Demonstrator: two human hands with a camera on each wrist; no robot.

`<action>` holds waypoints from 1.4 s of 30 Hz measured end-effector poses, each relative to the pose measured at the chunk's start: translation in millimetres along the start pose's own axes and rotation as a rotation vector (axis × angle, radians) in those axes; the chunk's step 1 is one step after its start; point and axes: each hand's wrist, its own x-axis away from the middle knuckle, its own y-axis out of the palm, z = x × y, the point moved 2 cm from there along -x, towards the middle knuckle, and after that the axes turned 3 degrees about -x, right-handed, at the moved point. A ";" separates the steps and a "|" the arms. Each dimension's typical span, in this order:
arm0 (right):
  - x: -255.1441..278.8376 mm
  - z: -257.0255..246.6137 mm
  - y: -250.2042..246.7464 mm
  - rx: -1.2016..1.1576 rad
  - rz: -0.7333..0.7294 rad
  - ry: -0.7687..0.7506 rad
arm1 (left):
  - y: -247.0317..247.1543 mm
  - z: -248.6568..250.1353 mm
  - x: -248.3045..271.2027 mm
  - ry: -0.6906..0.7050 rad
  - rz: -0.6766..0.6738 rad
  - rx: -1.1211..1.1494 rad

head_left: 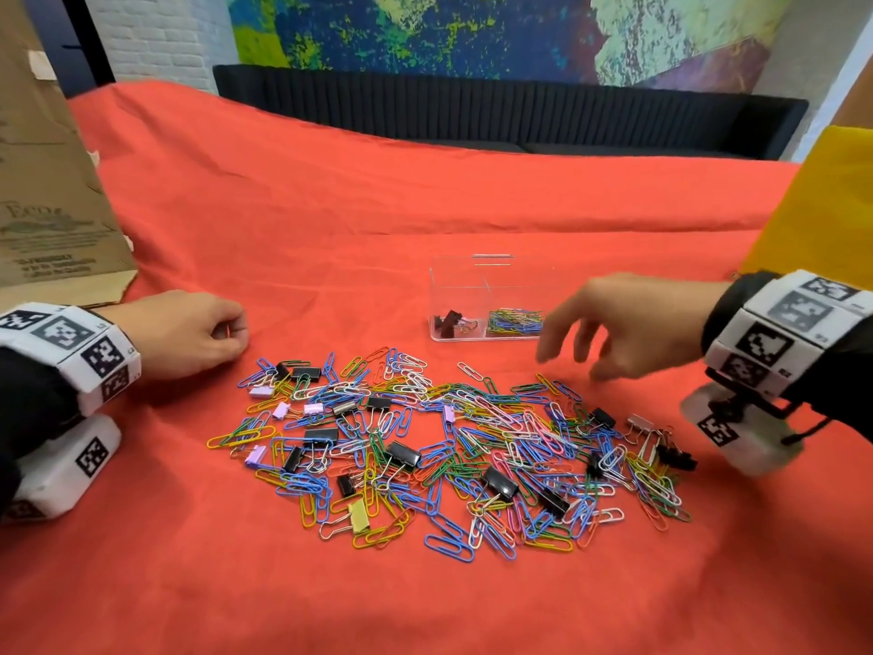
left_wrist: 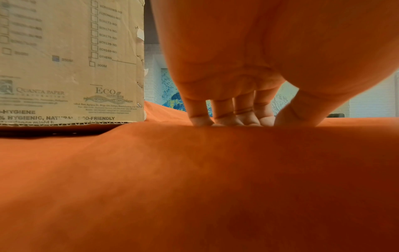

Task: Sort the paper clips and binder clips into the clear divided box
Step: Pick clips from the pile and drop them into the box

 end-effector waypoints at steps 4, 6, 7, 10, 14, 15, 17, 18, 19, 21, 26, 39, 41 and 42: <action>2.8 4.9 22.7 0.043 -0.109 -0.085 | 0.0 -1.9 -0.3 -0.008 -0.005 0.009; 2.8 7.4 25.7 0.030 -0.079 -0.112 | 0.5 -2.3 -0.2 -0.005 -0.005 0.007; 3.0 7.1 26.0 0.016 -0.060 -0.120 | 0.4 -2.0 -0.4 -0.004 -0.003 0.006; 1.1 3.9 28.1 -0.022 -0.019 -0.102 | 0.3 -1.6 -0.2 -0.003 0.002 0.011; -2.6 -2.9 28.6 -0.028 0.043 -0.069 | -0.2 -1.2 1.2 -0.014 -0.004 0.005; -3.0 -5.1 28.0 -0.023 0.057 -0.066 | -0.3 -1.0 1.4 -0.015 -0.003 0.006; -3.1 -8.5 27.5 -0.019 0.063 -0.051 | -0.3 -0.4 2.0 -0.014 -0.005 0.011; -3.1 -10.1 27.3 -0.020 0.056 -0.045 | -0.3 -0.1 2.1 -0.012 -0.006 0.012; -3.1 -11.9 26.9 -0.024 0.050 -0.048 | -0.5 0.1 2.1 -0.011 -0.006 0.013; -2.7 -16.6 26.9 -0.019 0.034 -0.078 | -0.9 0.3 2.0 -0.011 -0.004 0.012; -5.0 -29.0 31.1 0.077 0.047 -0.170 | -0.4 -0.5 1.9 -0.007 -0.006 0.005; -21.2 -15.2 -28.3 -0.005 0.297 -0.022 | 0.5 -2.4 -0.1 0.001 -0.001 0.002; -28.6 -10.4 -46.1 -0.017 0.431 -0.018 | 0.3 -2.4 -0.2 0.002 0.000 -0.002; -33.6 -8.7 -50.9 -0.011 0.477 -0.012 | 0.3 -2.3 -0.3 0.003 0.000 0.000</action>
